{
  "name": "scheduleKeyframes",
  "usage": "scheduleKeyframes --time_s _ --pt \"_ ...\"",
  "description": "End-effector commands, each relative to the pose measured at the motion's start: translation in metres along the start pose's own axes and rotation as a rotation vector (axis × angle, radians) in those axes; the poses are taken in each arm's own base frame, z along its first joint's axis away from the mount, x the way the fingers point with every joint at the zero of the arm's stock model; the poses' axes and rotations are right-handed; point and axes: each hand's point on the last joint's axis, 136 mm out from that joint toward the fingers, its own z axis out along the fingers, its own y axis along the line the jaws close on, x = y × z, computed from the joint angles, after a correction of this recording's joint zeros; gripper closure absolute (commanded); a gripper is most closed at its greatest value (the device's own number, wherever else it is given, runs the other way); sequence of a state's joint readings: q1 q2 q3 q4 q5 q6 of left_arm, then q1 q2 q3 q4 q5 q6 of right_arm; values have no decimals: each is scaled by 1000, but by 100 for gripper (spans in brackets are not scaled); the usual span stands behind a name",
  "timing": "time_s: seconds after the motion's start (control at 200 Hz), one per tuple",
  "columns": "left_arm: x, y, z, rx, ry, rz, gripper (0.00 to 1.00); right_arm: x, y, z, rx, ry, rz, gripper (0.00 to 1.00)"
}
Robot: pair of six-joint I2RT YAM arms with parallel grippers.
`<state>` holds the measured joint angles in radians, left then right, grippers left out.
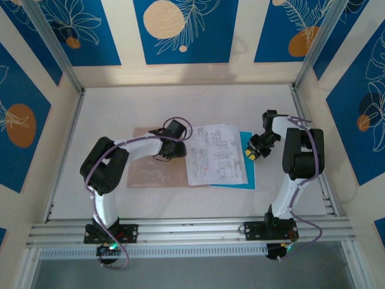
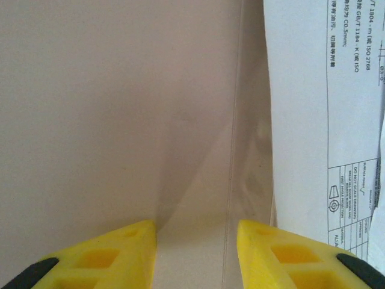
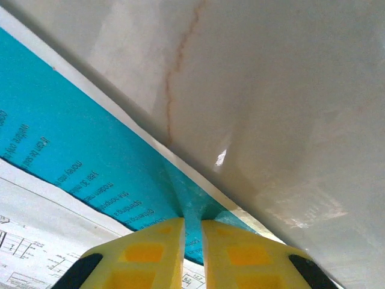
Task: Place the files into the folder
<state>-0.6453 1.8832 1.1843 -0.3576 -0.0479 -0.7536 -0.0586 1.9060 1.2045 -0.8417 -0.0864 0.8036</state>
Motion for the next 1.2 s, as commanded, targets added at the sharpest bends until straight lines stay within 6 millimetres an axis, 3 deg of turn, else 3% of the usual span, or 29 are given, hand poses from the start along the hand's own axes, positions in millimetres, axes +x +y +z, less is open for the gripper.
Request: scheduleKeyframes --time_s 0.0,0.095,0.215,0.375,0.555,0.79,1.195 --pt "-11 1 -30 -18 -62 6 59 2 -1 -1 1 3 23 81" --pt "-17 1 -56 -38 -119 7 54 3 7 -10 -48 0 3 80" --pt "-16 -29 -73 36 -138 38 50 5 14 -23 -83 -16 -29 78" --pt "-9 -68 -58 188 -82 33 42 8 20 -30 -118 -17 -52 71" --pt "-9 -102 -45 293 -48 57 42 17 35 -24 -168 18 -117 68" --pt "6 -113 -22 306 -2 69 45 35 48 -9 -157 52 -166 67" --pt "24 -109 3 268 43 84 45 37 34 18 -65 93 -144 68"
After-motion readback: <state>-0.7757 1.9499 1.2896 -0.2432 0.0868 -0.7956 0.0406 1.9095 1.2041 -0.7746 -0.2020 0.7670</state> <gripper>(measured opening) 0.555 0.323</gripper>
